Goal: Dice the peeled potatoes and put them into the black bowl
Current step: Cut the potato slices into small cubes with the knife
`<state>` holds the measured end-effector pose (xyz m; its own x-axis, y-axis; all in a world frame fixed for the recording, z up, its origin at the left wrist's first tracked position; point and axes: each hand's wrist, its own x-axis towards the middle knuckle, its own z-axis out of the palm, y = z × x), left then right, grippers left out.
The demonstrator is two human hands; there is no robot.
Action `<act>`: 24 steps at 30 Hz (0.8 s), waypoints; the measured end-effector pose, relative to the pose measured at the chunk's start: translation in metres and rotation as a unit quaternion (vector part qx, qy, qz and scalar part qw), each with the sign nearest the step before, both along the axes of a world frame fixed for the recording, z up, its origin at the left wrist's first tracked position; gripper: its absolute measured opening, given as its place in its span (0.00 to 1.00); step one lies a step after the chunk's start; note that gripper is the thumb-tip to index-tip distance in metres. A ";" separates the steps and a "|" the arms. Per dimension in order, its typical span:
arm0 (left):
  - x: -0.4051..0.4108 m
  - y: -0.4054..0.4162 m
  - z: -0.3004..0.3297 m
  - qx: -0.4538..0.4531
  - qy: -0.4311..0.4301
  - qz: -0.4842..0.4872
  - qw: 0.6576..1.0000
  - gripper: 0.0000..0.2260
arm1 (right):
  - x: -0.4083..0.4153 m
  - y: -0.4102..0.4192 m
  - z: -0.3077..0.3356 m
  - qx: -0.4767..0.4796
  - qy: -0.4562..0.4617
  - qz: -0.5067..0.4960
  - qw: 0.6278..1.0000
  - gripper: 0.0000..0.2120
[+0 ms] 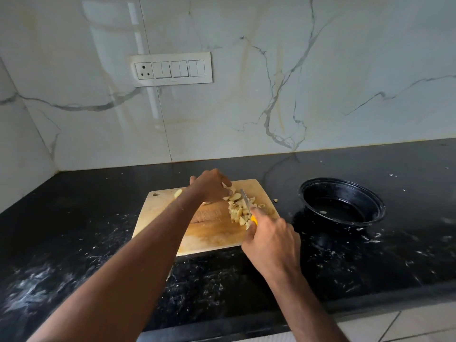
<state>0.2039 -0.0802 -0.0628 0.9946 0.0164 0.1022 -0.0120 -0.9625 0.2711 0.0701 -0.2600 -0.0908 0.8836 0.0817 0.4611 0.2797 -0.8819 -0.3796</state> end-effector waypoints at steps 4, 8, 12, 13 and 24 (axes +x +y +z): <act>0.000 -0.004 0.001 0.020 -0.004 -0.005 1.000 0.14 | 0.000 0.000 0.000 0.005 0.000 0.002 1.000 0.22; -0.002 -0.005 0.002 0.000 0.000 -0.001 1.000 0.14 | 0.000 0.000 0.000 0.007 0.005 0.009 1.000 0.22; -0.001 0.001 0.007 -0.138 -0.020 0.002 0.990 0.06 | 0.000 0.001 -0.001 0.007 0.006 0.017 1.000 0.22; -0.003 0.002 0.009 -0.172 -0.026 0.003 0.985 0.05 | 0.000 0.001 -0.001 0.006 0.007 0.017 1.000 0.22; -0.036 0.023 0.009 -0.251 -0.244 0.020 0.937 0.11 | -0.001 -0.002 0.000 -0.001 0.001 0.026 1.000 0.21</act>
